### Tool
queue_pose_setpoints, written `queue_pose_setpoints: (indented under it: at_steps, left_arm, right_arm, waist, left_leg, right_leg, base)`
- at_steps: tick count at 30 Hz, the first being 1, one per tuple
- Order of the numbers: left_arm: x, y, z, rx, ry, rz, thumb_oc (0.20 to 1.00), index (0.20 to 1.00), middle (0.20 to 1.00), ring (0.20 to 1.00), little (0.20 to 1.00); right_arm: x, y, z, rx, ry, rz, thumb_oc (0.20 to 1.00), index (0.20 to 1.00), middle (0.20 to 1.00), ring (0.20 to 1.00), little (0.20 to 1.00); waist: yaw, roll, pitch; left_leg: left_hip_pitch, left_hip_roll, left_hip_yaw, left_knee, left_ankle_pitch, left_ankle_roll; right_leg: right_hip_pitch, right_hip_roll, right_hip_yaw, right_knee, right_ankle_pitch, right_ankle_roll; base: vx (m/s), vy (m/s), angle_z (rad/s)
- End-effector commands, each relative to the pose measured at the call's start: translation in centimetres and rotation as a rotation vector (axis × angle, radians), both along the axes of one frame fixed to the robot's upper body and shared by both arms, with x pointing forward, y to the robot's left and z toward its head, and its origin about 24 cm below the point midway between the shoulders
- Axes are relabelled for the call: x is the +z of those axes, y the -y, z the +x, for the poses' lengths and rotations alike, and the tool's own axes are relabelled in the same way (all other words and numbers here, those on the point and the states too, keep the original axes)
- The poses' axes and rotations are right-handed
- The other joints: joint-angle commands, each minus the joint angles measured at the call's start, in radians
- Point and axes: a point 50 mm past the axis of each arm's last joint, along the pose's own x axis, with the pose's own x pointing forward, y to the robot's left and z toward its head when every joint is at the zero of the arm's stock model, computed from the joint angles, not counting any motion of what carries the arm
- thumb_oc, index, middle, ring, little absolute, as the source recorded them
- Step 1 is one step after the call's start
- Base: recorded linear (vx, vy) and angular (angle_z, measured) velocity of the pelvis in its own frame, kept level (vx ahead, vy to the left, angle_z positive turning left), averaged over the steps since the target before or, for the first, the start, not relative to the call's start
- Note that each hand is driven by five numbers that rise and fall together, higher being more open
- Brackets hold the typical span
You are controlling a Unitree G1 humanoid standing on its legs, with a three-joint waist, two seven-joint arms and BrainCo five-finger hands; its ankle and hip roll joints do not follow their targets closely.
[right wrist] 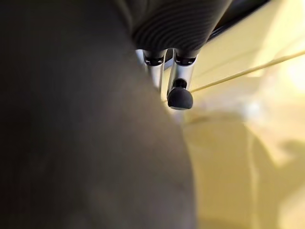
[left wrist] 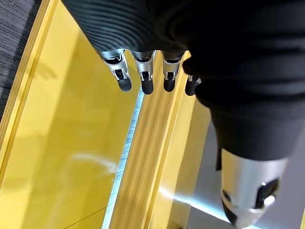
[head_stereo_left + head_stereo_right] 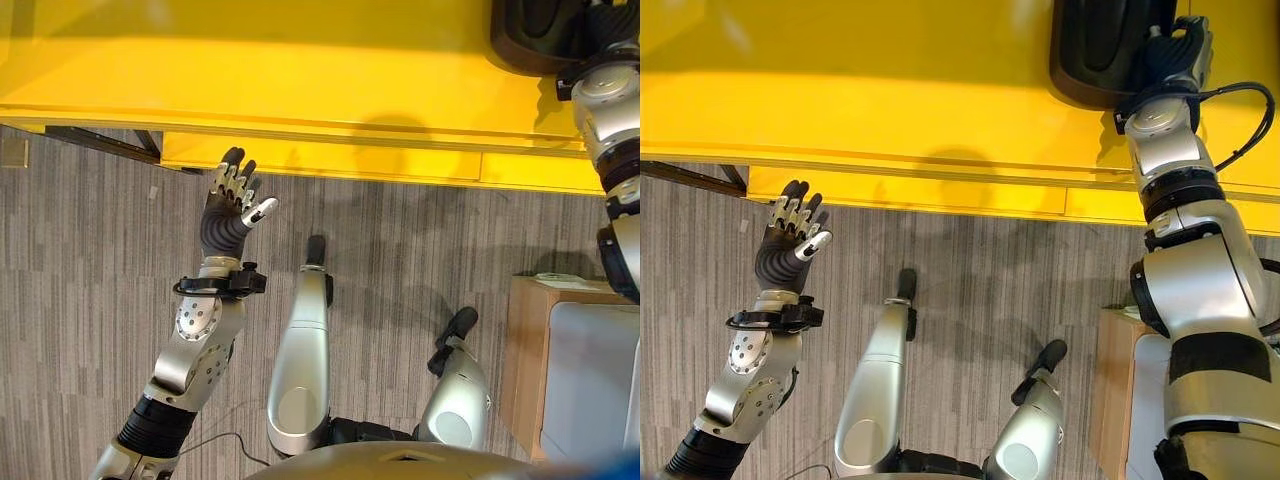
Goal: Move parts from the plastic box to the shelf.
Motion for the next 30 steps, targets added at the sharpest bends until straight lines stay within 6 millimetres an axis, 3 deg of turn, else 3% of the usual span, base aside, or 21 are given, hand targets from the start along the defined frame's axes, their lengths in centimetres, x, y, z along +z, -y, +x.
queue_pose_setpoints:
  at_steps: [1,14,15,16,25,30]
  left_arm:
    - [1.8,0.3,-0.6,-0.026,0.106,-0.039,1.000,1.000,1.000,1.000,1.000]
    - [2.1,0.7,-0.4,-0.038,0.122,-0.046,1.000,1.000,1.000,1.000,1.000]
    - [2.1,0.7,-0.3,-0.036,0.123,-0.050,1.000,1.000,1.000,1.000,1.000]
    - [2.1,0.7,-0.3,-0.036,0.123,-0.048,1.000,1.000,1.000,1.000,1.000]
    - [1.8,0.4,-0.2,-0.026,0.107,-0.053,1.000,1.000,1.000,1.000,1.000]
    - [1.9,0.1,-0.1,-0.019,0.109,-0.025,1.000,1.000,1.000,1.000,1.000]
  right_arm:
    - [6.5,0.4,-2.0,-0.010,0.209,-0.057,0.200,0.200,0.200,0.200,0.200]
    - [7.3,0.6,-2.3,-0.007,0.233,-0.036,0.200,0.200,0.200,0.200,0.200]
    - [7.4,0.5,-2.4,0.007,0.248,-0.014,0.724,0.724,0.724,0.724,0.724]
    - [7.4,0.5,-2.4,0.017,0.260,0.009,1.000,1.000,1.000,1.000,1.000]
    - [8.4,-0.9,-2.5,0.084,0.326,0.032,1.000,1.000,1.000,1.000,1.000]
    - [9.9,-2.9,-3.1,0.174,0.425,0.008,1.000,1.000,1.000,1.000,1.000]
  waist:
    - [0.016,0.036,-0.020]
    - [0.025,0.038,-0.022]
    - [0.024,0.038,-0.022]
    - [0.023,0.037,-0.022]
    - [0.021,0.034,-0.022]
    - [0.012,0.034,-0.024]
  left_leg:
    - [0.040,0.012,-0.002,-0.119,0.050,0.006]
    - [0.021,0.000,-0.005,-0.108,0.048,0.009]
    - [0.019,-0.001,-0.006,-0.108,0.048,0.009]
    - [0.019,0.000,-0.005,-0.107,0.049,0.008]
    - [0.024,0.004,0.000,-0.109,0.051,0.005]
    - [0.035,0.005,0.000,-0.109,0.050,0.004]
  right_leg:
    - [-0.015,-0.005,0.035,0.231,-0.161,0.005]
    - [0.003,-0.006,0.020,0.202,-0.147,0.008]
    - [0.003,-0.005,0.019,0.204,-0.148,0.007]
    - [0.004,-0.005,0.020,0.202,-0.150,0.006]
    - [0.003,-0.002,0.024,0.204,-0.152,0.004]
    - [0.004,-0.002,0.029,0.209,-0.155,0.003]
  base:
    - [0.00,0.000,0.00]
    - [0.00,0.000,0.00]
    - [0.00,0.000,0.00]
    - [0.00,0.000,0.00]
    - [0.00,0.000,0.00]
    - [0.00,0.000,0.00]
